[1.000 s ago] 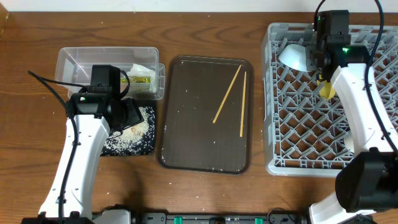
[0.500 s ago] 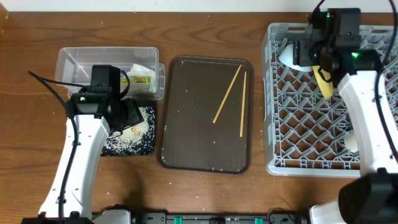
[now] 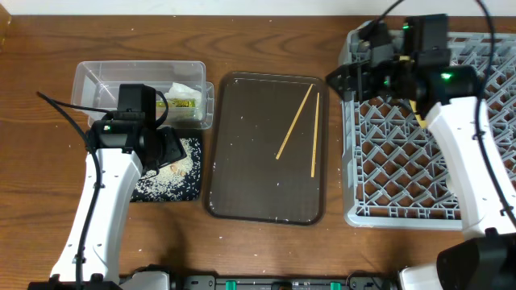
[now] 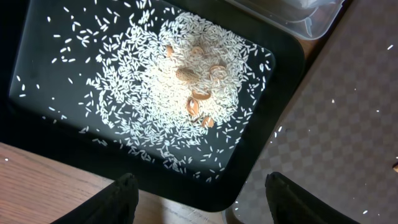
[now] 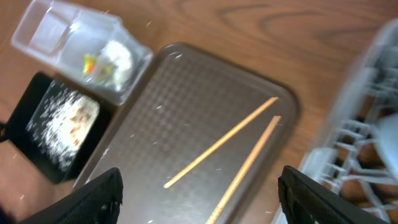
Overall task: Sort waste into correct bins and load items into the dishwasher rack
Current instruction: 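Move the right gripper to the chopsticks and grasp one chopstick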
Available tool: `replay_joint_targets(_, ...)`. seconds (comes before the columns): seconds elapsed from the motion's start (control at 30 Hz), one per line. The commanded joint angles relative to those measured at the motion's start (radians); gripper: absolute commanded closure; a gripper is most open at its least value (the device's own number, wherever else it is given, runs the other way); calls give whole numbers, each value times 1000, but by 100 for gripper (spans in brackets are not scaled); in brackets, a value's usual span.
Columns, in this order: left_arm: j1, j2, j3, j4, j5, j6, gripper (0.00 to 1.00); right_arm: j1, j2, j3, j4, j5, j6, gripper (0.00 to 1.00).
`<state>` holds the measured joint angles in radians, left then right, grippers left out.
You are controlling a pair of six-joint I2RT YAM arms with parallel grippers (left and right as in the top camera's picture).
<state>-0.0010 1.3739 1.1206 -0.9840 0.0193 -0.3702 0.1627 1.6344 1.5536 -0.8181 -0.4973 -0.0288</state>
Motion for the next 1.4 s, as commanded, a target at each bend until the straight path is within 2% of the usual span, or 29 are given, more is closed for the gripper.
replay_joint_targets(0.0,5,-8,-4,-2,-4,-10,32,78,33,-5,-8,44,22,21)
replay_joint_targets(0.13,4,-8,-4,-2,-4,-9,32,162,83,-5,-5,168,85,23)
replay_joint_targets(0.37,5,-8,-4,-2,-4,-9,32,266,198,-5,-51,436,329,36)
replay_joint_targets(0.47,4,-8,-4,-2,-4,-9,31,289,253,-5,-74,462,398,37)
replay_joint_targets(0.53,4,-8,-4,-2,-4,-9,32,299,289,-5,-93,467,428,43)
replay_joint_targets(0.6,5,-8,-4,-2,-4,-9,32,307,327,-5,-112,472,461,44)
replay_joint_targets(0.73,5,-8,-4,-2,-4,-9,32,311,402,-5,-137,475,507,44)
replay_joint_targets(1.13,5,-8,-4,-2,-4,-9,32,311,531,-6,-159,484,508,44)
replay_joint_targets(1.27,5,-8,-4,-2,-4,-9,32,312,543,-10,-158,486,508,54)
replay_joint_targets(1.37,5,-8,-4,-2,-4,-10,32,312,544,-13,-160,486,508,68)
